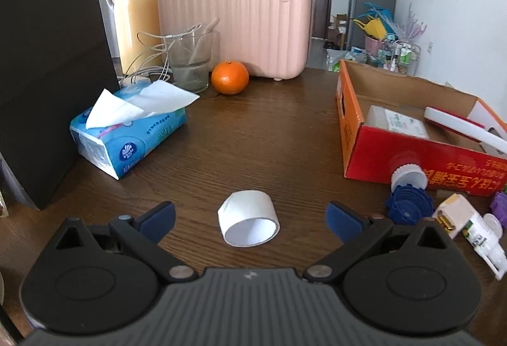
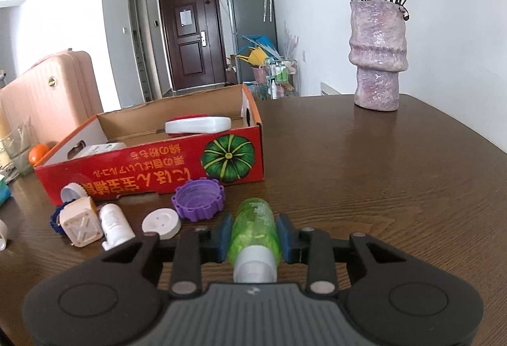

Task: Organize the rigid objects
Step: 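Close the left tool on the white tape roll while the right tool lifts the spray bottle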

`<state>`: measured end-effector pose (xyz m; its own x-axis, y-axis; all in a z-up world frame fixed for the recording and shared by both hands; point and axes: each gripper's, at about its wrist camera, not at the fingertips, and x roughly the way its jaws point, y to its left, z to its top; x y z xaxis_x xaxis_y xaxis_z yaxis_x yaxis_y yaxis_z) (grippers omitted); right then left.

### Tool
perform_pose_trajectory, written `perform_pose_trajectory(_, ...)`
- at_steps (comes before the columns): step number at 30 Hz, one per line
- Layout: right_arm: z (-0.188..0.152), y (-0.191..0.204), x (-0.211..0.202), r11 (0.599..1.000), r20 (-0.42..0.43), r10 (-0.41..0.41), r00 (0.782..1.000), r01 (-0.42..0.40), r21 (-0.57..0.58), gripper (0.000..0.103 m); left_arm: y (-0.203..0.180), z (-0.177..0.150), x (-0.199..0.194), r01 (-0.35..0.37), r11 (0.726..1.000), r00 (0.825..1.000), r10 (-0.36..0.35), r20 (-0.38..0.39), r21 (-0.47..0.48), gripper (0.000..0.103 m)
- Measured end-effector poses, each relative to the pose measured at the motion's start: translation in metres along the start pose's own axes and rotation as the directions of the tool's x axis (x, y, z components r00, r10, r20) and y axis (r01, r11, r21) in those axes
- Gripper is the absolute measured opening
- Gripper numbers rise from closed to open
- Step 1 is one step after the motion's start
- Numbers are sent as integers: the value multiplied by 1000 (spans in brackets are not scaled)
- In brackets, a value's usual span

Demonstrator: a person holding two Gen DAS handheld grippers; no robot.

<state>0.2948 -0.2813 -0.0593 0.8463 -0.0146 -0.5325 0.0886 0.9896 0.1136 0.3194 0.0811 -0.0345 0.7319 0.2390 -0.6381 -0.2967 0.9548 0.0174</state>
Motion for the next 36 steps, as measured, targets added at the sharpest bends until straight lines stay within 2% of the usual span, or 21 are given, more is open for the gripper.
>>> perform_pose_trajectory(6, -4, 1, 8, 1000, -45, -11, 999, 10, -4, 30, 0, -6, 20, -51, 999, 999, 51, -17, -5, 103)
perform_pose_trajectory(9, -6, 2, 11, 1000, -56, -15, 998, 15, -10, 30, 2, -6, 25, -53, 999, 998, 53, -13, -8, 97)
perform_pose_trajectory(11, -7, 4, 11, 1000, -57, -18, 998, 17, -15, 30, 2, -6, 29, -48, 999, 999, 48, -18, -9, 87)
perform_pose_trajectory(15, -9, 6, 11, 1000, -52, -21, 998, 20, -23, 30, 4, -3, 38, -26, 999, 999, 24, -44, -27, 74)
perform_pose_trajectory(16, -9, 6, 11, 999, -51, -23, 998, 22, -25, 30, 5, -2, 39, -23, 999, 999, 22, -50, -31, 67)
perform_pose_trajectory(17, -9, 7, 10, 999, -50, -24, 998, 23, -28, 30, 7, -2, 41, -16, 999, 998, 14, -58, -35, 57)
perform_pose_trajectory(19, -10, 8, 10, 999, -47, -28, 999, 26, -34, 30, 10, -3, 42, 1, 999, 998, -4, -69, -44, 45)
perform_pose_trajectory(36, -12, 4, 22, 999, -84, -39, 996, 37, -25, 30, 6, -9, 21, 36, 999, 999, -36, -14, -23, 45)
